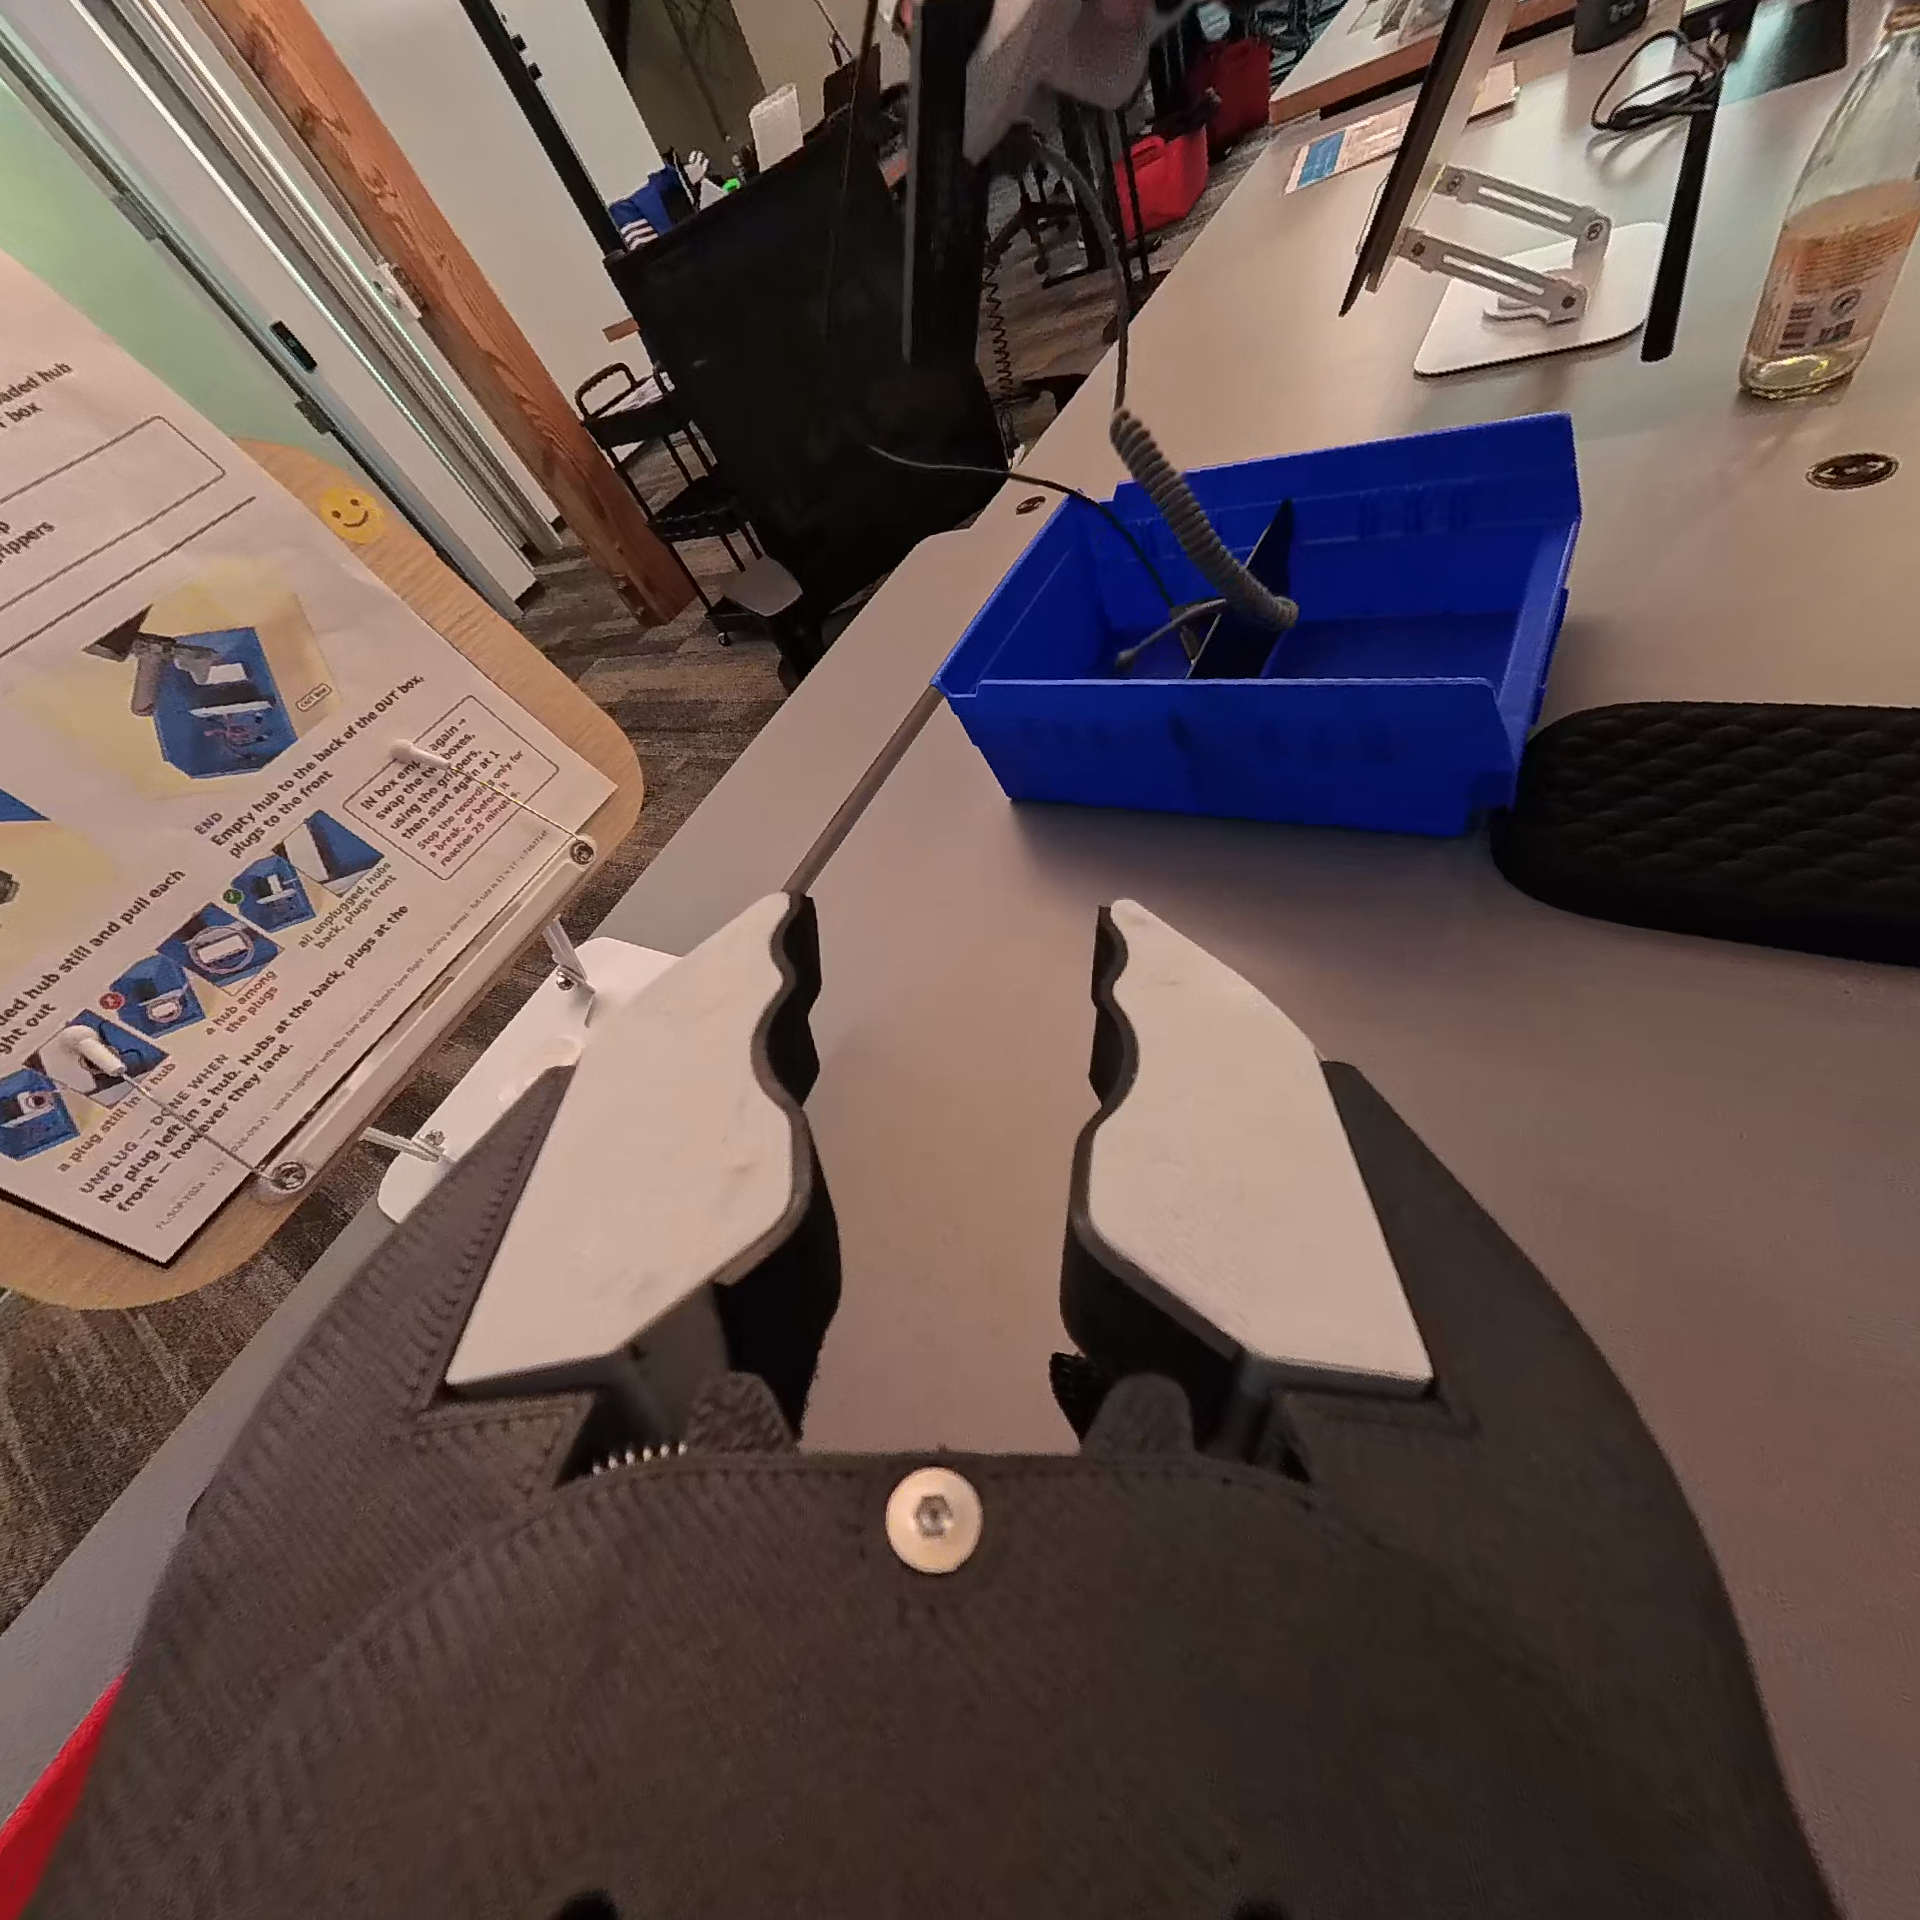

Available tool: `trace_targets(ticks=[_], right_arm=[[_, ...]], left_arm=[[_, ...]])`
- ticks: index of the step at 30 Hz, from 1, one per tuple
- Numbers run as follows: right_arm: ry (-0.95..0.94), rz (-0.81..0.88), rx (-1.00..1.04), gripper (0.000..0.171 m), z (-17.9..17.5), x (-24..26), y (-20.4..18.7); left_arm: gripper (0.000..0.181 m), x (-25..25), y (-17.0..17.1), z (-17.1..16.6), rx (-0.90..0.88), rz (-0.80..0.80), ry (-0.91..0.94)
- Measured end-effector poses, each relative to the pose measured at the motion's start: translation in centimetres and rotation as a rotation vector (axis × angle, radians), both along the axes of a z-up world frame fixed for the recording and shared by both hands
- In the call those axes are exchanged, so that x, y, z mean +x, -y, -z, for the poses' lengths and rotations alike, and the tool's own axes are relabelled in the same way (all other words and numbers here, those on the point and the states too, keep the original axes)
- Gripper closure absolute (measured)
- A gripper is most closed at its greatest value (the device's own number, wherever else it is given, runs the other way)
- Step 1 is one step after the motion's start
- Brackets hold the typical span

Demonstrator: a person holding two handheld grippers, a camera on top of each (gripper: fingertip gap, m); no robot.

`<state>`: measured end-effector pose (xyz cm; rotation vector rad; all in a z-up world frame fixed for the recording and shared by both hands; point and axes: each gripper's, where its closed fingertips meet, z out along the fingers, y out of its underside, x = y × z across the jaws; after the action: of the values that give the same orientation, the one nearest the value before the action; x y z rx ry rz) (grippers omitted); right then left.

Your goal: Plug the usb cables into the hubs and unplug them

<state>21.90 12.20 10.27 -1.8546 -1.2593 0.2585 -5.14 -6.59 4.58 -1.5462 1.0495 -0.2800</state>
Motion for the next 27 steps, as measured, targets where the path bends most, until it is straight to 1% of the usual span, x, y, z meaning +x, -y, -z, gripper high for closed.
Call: trace_targets(ticks=[1,3,6,9,11,14,15,18,20,22,25,27], right_arm=[[-0.001,0.015,0.017,0.158,0.4,0.2,-0.4],[-0.041,0.073,0.067,0.158,0.4,0.8,-1.4],[-0.160,0.190,0.161,0.158,-1.0,2.3,-3.3],[-0.254,0.239,0.235,0.159,-2.3,3.4,-4.2],[-0.258,0.314,0.282,0.158,-2.7,4.6,-5.2],[-0.257,0.368,0.313,0.158,-3.2,5.3,-6.1],[-0.261,0.357,0.311,0.158,-3.2,5.2,-6.1],[-0.269,0.170,0.247,0.159,-2.5,3.0,-4.1],[-0.215,0.092,0.198,0.158,-1.0,2.5,-2.4],[-0.176,-0.027,0.150,0.158,0.7,2.1,-0.2],[-0.113,-0.148,0.031,0.158,4.0,2.3,2.9],[-0.049,-0.202,-0.007,0.158,6.0,2.8,4.4]], left_arm=[[0.131,0.0,0.0,0.0,0.000,0.001,-0.002],[0.131,0.1,0.1,0.1,-0.001,0.005,-0.005],[0.131,0.2,0.0,0.3,-0.005,0.007,-0.013],[0.131,0.3,0.0,0.5,-0.007,0.007,-0.022],[0.131,0.4,0.0,0.6,-0.008,0.009,-0.025],[0.131,0.6,-0.1,0.9,-0.015,0.011,-0.035],[0.131,0.6,-0.1,1.1,-0.018,0.011,-0.041],[0.131,0.7,-0.1,1.4,-0.017,0.008,-0.062],[0.131,0.8,-0.1,1.4,-0.019,0.013,-0.064],[0.131,1.0,-0.1,1.5,-0.024,0.020,-0.058],[0.131,1.2,0.0,1.7,-0.027,0.026,-0.068],[0.131,1.4,0.1,1.8,-0.026,0.029,-0.076]])
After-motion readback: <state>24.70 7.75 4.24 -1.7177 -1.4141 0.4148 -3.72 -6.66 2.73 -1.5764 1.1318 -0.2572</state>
